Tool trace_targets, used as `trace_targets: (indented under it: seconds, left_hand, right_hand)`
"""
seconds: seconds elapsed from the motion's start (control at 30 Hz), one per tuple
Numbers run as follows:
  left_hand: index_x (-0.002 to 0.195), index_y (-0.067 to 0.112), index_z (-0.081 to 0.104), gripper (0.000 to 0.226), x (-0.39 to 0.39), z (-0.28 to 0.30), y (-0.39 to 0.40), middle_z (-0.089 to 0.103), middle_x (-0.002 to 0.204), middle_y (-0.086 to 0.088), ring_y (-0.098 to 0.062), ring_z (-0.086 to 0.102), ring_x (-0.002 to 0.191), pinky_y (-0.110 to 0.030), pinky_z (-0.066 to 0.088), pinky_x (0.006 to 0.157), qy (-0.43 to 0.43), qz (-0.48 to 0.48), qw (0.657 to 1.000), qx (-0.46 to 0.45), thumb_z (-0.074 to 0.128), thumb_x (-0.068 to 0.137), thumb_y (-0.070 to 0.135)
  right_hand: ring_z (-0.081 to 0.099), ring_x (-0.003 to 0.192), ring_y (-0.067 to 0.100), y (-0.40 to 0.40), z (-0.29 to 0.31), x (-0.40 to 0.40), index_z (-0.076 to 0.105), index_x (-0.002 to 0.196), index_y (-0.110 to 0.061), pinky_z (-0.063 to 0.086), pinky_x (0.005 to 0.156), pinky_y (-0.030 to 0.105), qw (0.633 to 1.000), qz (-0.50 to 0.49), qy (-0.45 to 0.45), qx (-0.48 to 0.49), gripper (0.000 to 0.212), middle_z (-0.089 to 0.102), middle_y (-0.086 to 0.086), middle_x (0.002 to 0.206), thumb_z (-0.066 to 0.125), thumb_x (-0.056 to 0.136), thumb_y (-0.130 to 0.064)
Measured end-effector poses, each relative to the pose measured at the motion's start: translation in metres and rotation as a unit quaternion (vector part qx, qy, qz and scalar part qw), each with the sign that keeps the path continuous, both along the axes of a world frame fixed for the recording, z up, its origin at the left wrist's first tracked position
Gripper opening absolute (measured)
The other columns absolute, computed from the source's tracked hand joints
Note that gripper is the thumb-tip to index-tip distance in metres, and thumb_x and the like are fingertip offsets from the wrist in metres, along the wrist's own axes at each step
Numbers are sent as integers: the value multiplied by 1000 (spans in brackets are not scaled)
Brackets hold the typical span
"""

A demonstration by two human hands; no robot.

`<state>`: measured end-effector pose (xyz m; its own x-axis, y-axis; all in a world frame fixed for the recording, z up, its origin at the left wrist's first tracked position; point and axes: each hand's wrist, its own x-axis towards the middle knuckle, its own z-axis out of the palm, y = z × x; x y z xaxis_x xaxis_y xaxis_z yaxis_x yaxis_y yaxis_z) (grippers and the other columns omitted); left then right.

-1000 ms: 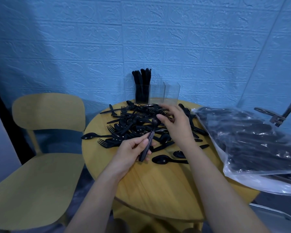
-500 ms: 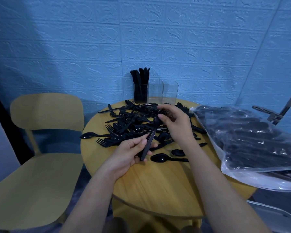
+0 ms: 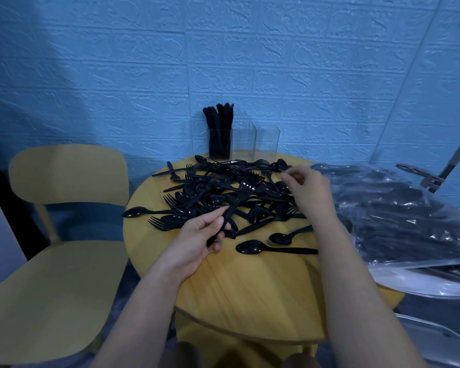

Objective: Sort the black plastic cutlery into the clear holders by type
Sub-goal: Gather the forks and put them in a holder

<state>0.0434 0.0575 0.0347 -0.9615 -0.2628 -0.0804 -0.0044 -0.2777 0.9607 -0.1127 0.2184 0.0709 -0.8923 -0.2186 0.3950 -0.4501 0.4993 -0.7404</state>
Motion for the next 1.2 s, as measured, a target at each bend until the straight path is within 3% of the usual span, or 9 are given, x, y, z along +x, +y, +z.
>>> trace_targets:
  seconds: [0.13, 0.27, 0.4, 0.53, 0.63, 0.77, 0.9, 1.0, 1.2]
  left_hand:
    - [115, 23, 61, 29, 1, 0, 0, 67, 78, 1, -9, 46, 63, -22, 37, 59, 13, 20, 1000, -9, 47, 96, 6]
    - [113, 26, 60, 29, 0, -1, 0, 65, 77, 1, -9, 45, 65, -22, 38, 60, 23, 33, 999, -14, 46, 96, 7]
    - [117, 24, 59, 29, -1, -2, -2, 59, 76, 2, -9, 45, 68, -23, 38, 61, 27, 50, 998, -20, 47, 95, 9]
    - [116, 24, 61, 27, -1, -2, -2, 57, 76, 2, -9, 46, 69, -23, 39, 62, 41, 75, 996, -20, 49, 95, 12]
    - [113, 25, 63, 26, -2, -3, -5, 61, 76, 4, -6, 51, 69, -23, 43, 64, 64, 117, 991, -1, 50, 95, 12]
    - [123, 20, 58, 30, -3, -5, -7, 67, 76, 6, -5, 64, 73, -18, 51, 66, 94, 146, 985, 8, 51, 95, 12]
    - [127, 19, 55, 33, -4, -5, -8, 71, 77, 6, -12, 70, 88, -18, 55, 69, 101, 148, 984, 4, 50, 95, 15]
    - [127, 19, 55, 32, -3, -3, -4, 70, 80, 3, -15, 70, 91, -22, 56, 73, 95, 111, 989, -1, 48, 96, 15]
    - [118, 27, 57, 26, 1, -2, 0, 74, 95, 2, -17, 71, 92, -25, 57, 76, 85, 78, 993, -32, 48, 97, 17]
  right_hand:
    - [59, 95, 24, 3, -12, -9, 65, 103, -8, 48, 80, 34, 984, -48, -38, 165, 26, 65, 11, 104, 64, 89, -31]
    - [56, 95, 25, 8, -11, -8, 59, 105, -9, 46, 78, 35, 968, -59, -89, 228, 34, 58, 10, 104, 70, 84, -34]
    - [57, 100, 24, 4, -16, -7, 61, 108, -14, 47, 82, 34, 956, -28, -130, 262, 28, 59, 9, 112, 71, 84, -24]
    - [58, 91, 15, 4, -11, -8, 67, 90, -19, 48, 79, 30, 986, -23, -101, 133, 5, 65, 3, 100, 66, 87, -15]
    - [53, 86, 11, 5, -2, -5, 68, 96, -16, 39, 74, 23, 998, -2, -57, 3, 12, 61, -3, 88, 58, 92, -11]
    - [59, 84, 15, 7, 6, -3, 67, 90, -21, 51, 75, 27, 990, 66, -22, -121, 13, 60, -9, 82, 59, 92, -10]
    - [62, 80, 5, -3, 14, 14, 65, 88, -25, 51, 72, 15, 964, 196, -21, -179, 16, 66, -5, 85, 67, 86, -9]
    - [62, 76, 1, -24, 14, 26, 65, 82, -27, 49, 70, 13, 958, 210, -10, -196, 16, 67, -7, 81, 70, 84, -11]
    - [60, 76, 8, -65, 7, 37, 62, 81, -20, 52, 61, 21, 943, 204, -72, -253, 10, 65, 1, 84, 65, 88, -12]
